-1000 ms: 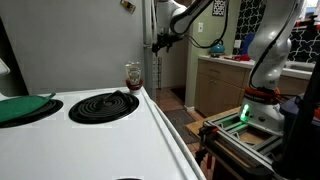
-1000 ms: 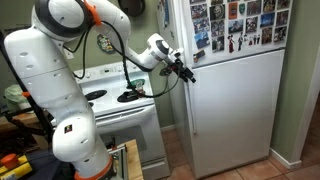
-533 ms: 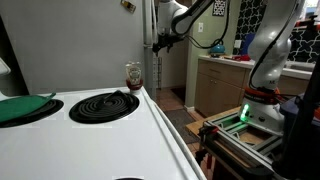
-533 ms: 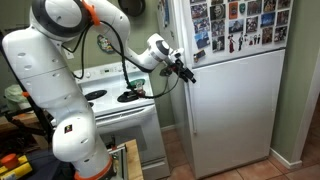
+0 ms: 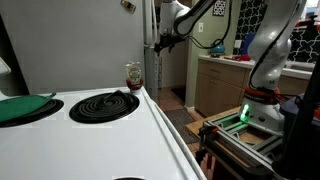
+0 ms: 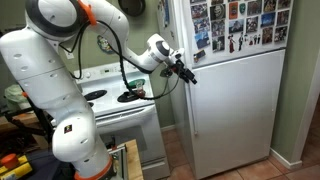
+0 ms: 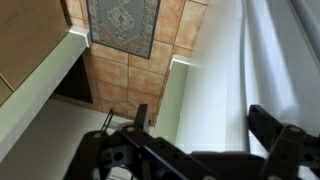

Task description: Open the bottom fridge door then put the sauce bottle on the second shelf and close the door

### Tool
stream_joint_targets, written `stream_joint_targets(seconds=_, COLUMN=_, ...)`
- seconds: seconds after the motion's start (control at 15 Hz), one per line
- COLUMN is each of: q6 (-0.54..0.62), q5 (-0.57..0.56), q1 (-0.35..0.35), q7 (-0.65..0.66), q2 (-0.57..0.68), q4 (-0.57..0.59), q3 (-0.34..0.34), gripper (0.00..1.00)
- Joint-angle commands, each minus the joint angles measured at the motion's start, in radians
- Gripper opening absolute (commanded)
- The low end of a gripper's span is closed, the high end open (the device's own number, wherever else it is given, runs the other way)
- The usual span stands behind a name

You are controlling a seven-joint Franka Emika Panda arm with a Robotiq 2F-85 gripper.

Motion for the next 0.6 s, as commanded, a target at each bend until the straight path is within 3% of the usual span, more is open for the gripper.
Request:
stream_joint_targets(seconds=0.0, q6=-0.106, q5=-0.019, q1=-0.046, q7=-0.022, q2=-0.104, q4=-0.094, q3=-0.040, gripper=1.00)
stream_joint_targets(seconds=0.2, q6=-0.197, q5=0.036, q1=-0.055, q7=-0.093, q2=-0.135, q4=-0.111, q3=-0.057, gripper=1.00)
stream_joint_targets(seconds=0.53, q6=-0.333, q5=0.025, q1=-0.104, q7=-0.147, q2=-0.178, q4=-0.125, q3=-0.095, gripper=1.00)
